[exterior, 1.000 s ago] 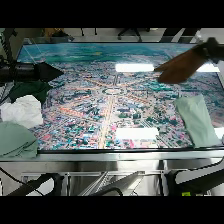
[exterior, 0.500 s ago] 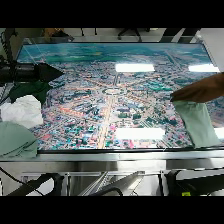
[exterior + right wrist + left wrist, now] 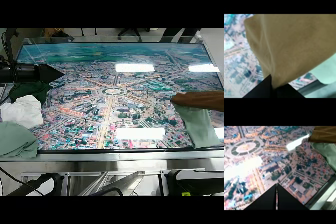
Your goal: Fold the shirts.
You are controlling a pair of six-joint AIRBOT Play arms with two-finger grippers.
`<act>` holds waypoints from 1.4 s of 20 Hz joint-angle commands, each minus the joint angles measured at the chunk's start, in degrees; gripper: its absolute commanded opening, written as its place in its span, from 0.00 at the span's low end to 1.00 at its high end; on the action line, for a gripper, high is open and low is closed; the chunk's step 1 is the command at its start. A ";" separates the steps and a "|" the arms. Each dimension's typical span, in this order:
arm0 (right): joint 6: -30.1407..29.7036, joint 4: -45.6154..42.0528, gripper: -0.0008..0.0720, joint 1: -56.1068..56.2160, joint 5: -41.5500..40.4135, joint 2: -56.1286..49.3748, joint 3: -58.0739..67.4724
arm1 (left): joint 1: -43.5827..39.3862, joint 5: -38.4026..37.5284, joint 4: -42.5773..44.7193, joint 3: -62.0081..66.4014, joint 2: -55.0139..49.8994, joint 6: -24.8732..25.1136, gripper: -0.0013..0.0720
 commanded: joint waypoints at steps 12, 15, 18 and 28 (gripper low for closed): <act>3.39 -19.04 0.87 -0.13 0.00 5.07 -28.50 | 0.04 -2.80 -0.02 0.00 0.00 0.52 0.04; 2.45 -12.79 0.78 -0.11 -2.60 4.52 -22.99 | 0.04 -1.97 -0.02 0.00 0.00 0.52 0.04; -1.84 2.93 0.13 -0.02 -8.85 5.22 -20.52 | 0.46 0.26 0.00 0.50 0.00 0.50 0.04; -13.68 7.76 0.03 29.24 -26.32 25.44 -46.88 | -3.41 -2.62 0.07 -18.99 9.38 -2.12 0.04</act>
